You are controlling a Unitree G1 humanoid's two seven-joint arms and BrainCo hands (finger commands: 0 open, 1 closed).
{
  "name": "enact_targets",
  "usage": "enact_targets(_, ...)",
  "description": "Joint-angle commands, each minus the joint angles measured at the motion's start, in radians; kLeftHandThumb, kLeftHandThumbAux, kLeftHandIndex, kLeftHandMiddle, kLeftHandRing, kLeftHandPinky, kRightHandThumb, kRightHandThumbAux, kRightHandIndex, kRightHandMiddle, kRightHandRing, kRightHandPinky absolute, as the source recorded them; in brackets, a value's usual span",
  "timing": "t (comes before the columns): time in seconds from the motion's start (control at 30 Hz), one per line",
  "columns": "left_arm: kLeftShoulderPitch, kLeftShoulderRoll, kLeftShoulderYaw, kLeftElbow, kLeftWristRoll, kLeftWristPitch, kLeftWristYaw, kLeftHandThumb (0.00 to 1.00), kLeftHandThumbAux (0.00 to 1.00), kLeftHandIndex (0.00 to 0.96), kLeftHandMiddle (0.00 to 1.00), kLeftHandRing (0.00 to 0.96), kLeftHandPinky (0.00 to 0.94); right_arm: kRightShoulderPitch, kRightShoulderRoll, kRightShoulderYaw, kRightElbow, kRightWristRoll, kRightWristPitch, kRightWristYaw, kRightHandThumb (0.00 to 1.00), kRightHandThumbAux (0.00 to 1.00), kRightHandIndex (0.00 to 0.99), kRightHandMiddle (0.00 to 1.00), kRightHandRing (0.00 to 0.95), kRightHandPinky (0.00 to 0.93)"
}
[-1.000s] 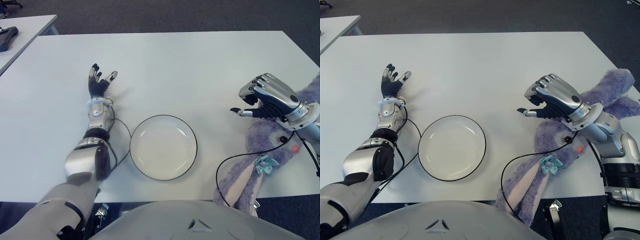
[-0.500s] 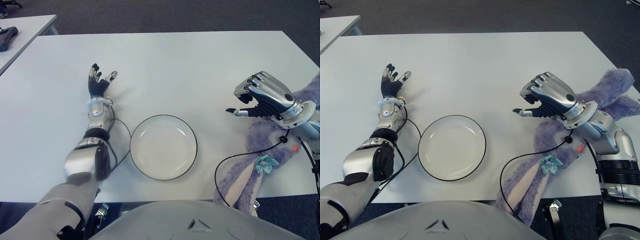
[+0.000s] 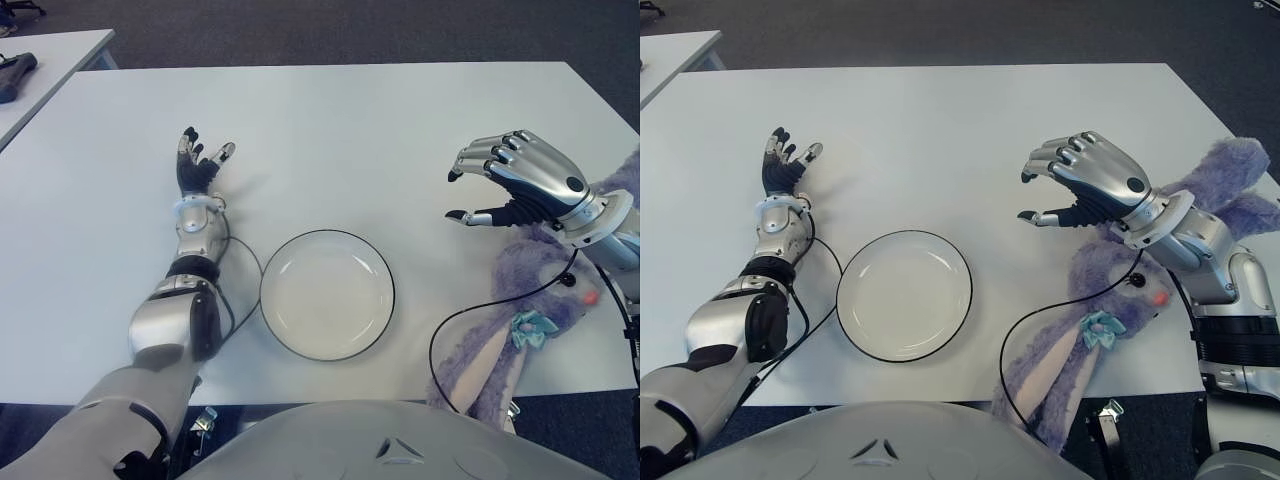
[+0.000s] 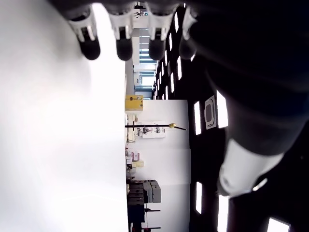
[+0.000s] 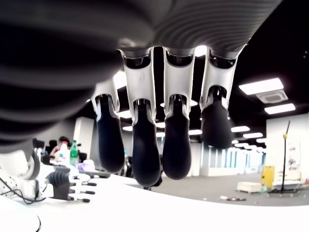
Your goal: Put the doll into the plate.
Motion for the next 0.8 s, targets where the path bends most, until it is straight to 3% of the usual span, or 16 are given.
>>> enact_targets(0.03,0.204,-0.071,0.008,0.152,-0.011,0.12,-0.015,0.0,0.781,0.053,0.026,0.0,0.016,0.058,-0.087,-0.019,-0.076,0.128,0.068,0.146,0.257,0.384,0.002,0.023,0.067,0.12)
enact_targets(0.17,0.202,-0.072,0.006,0.152,-0.008,0.125,-0.007,0.0,0.774,0.057,0.027,0.0,0.02,0.167,-0.108,-0.075,-0.151,0.219,0.085,0.194,0.241,0.364,0.0,0.0,0.037,0.109)
enact_targets(0.43,0.199,-0.075,0.004,0.153,-0.005,0.13,-0.004,0.0,0.776,0.056,0.028,0.0,0.023,0.284,-0.015,-0.155,-0.215,0.168,-0.03,0.092,0.187,0.369,0.0,0.019,0.036,0.069)
enact_targets(0.47,0.198,-0.075,0.005,0.153,-0.006,0.132,-0.004,0.0,0.775,0.055,0.028,0.0,0.021,0.295,-0.003,-0.166,-0.202,0.15,-0.075,0.067,0.172,0.379,0.002,0.039,0.044,0.072)
enact_targets(0.6,0.198,-0.075,0.003,0.154,-0.004,0.134,-0.005,0.0,0.772,0.052,0.027,0.0,0.018,0.302,0.032,-0.196,-0.141,0.057,-0.23,-0.018,0.159,0.397,0.021,0.078,0.067,0.088)
enact_targets(0.8,0.196,-0.074,0.003,0.155,-0.004,0.146,-0.003,0.0,0.776,0.054,0.027,0.0,0.024,0.263,0.047,-0.196,-0.069,-0.047,-0.354,-0.084,0.169,0.423,0.07,0.129,0.106,0.112)
